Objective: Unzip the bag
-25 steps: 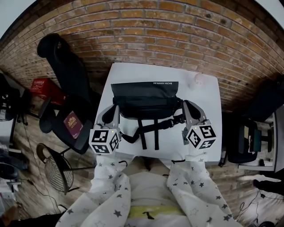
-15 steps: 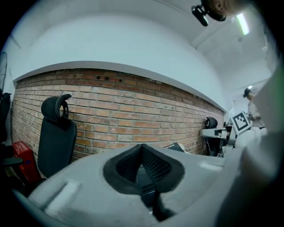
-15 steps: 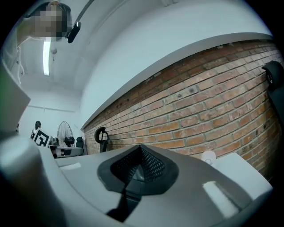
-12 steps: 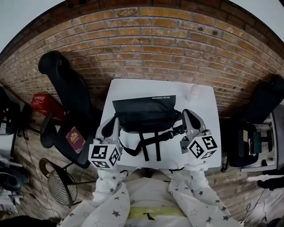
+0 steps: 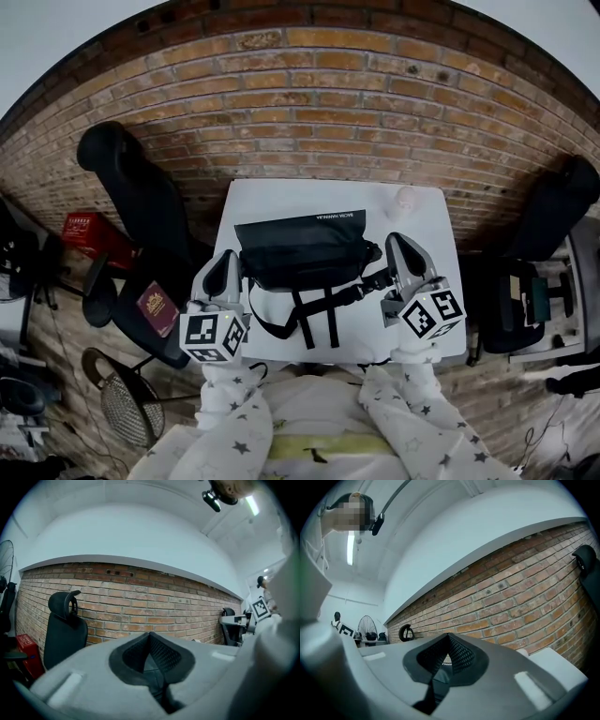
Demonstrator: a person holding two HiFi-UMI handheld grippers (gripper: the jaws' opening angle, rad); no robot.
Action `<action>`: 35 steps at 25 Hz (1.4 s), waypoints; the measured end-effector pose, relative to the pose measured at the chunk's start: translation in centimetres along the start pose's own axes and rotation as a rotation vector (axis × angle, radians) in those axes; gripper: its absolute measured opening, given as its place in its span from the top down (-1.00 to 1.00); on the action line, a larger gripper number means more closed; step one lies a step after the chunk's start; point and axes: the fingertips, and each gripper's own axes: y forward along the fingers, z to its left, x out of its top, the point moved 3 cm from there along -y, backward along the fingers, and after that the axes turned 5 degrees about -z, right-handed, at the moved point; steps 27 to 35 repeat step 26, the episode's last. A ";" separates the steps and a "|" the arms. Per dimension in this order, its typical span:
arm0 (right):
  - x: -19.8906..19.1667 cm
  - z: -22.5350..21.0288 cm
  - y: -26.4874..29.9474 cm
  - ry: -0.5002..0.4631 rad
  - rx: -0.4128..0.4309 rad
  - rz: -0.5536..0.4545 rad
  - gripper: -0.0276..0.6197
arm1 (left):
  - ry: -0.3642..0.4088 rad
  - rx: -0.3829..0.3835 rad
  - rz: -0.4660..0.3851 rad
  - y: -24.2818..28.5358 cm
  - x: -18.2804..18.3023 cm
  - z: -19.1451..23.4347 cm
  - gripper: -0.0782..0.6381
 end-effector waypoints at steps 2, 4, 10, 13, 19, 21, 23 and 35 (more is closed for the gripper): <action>0.2 0.0 0.1 -0.001 -0.001 -0.003 0.90 | 0.002 0.007 -0.005 -0.1 0.2 0.3 0.79; 0.3 0.0 0.1 -0.002 -0.003 -0.002 0.90 | 0.003 0.012 -0.005 -0.1 0.2 0.5 0.79; 0.0 0.0 0.2 -0.010 -0.003 0.004 0.90 | 0.014 0.020 -0.004 -0.1 0.2 0.8 0.79; -0.2 -0.1 0.2 -0.010 -0.009 0.008 0.90 | 0.019 0.020 -0.003 0.0 0.2 0.9 0.79; -0.3 -0.2 0.0 -0.009 -0.021 0.013 0.90 | 0.025 0.023 0.006 0.0 0.1 0.9 0.79; -0.4 -0.4 0.0 -0.007 -0.023 0.013 0.89 | 0.027 0.022 0.010 0.0 0.0 0.8 0.79; -0.4 -0.5 0.0 -0.006 -0.026 0.013 0.90 | 0.028 0.024 0.012 0.1 -0.1 0.8 0.79; -0.3 -0.5 0.0 -0.008 -0.031 0.019 0.90 | 0.027 0.026 0.014 0.1 -0.1 0.8 0.79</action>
